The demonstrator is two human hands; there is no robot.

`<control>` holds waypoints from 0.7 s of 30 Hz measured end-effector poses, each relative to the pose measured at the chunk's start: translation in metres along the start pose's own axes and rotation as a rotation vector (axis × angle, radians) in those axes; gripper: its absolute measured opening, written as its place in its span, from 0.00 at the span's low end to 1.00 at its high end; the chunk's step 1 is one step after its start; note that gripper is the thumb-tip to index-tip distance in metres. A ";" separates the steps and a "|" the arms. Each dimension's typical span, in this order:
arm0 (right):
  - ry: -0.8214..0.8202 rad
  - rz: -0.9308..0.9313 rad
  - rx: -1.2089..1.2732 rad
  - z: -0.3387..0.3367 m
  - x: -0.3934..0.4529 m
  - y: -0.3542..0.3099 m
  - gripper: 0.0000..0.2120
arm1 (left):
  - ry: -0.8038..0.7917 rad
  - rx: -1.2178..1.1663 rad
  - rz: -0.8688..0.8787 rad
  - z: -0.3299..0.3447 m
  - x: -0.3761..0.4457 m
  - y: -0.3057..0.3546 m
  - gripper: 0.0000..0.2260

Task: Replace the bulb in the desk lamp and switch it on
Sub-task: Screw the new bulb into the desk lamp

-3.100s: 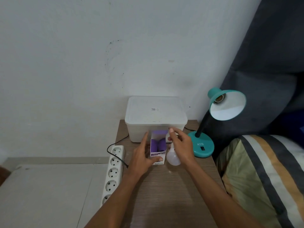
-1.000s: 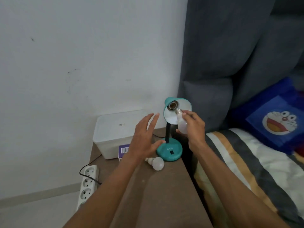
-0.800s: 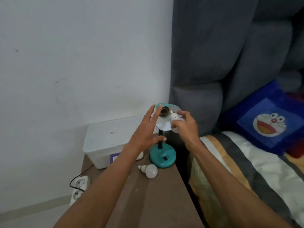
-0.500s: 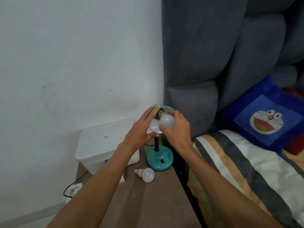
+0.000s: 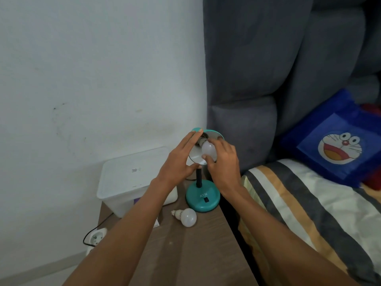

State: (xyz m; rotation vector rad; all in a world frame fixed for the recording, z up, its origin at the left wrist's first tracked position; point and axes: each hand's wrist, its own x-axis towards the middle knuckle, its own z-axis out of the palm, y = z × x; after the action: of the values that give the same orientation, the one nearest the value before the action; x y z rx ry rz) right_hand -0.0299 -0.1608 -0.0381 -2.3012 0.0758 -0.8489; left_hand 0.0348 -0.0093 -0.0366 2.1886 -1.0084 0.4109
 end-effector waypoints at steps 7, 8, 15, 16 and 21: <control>0.021 0.068 0.048 0.002 -0.001 -0.002 0.26 | 0.025 -0.027 -0.014 0.001 0.000 0.001 0.40; 0.038 0.104 0.076 0.002 0.000 -0.004 0.26 | 0.029 -0.026 -0.013 0.000 -0.001 0.001 0.40; 0.080 0.312 0.221 -0.003 0.005 -0.015 0.18 | 0.027 -0.005 0.007 -0.002 0.001 -0.002 0.42; 0.084 0.323 0.237 -0.001 0.004 -0.015 0.19 | 0.025 0.000 0.011 -0.001 0.002 -0.002 0.42; 0.060 0.274 0.200 0.007 -0.002 -0.019 0.25 | 0.015 -0.009 0.017 0.001 0.004 -0.002 0.41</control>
State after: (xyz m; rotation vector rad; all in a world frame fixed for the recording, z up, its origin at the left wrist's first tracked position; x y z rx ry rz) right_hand -0.0308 -0.1414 -0.0316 -2.0211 0.3107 -0.7481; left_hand 0.0384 -0.0113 -0.0363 2.1675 -1.0203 0.4294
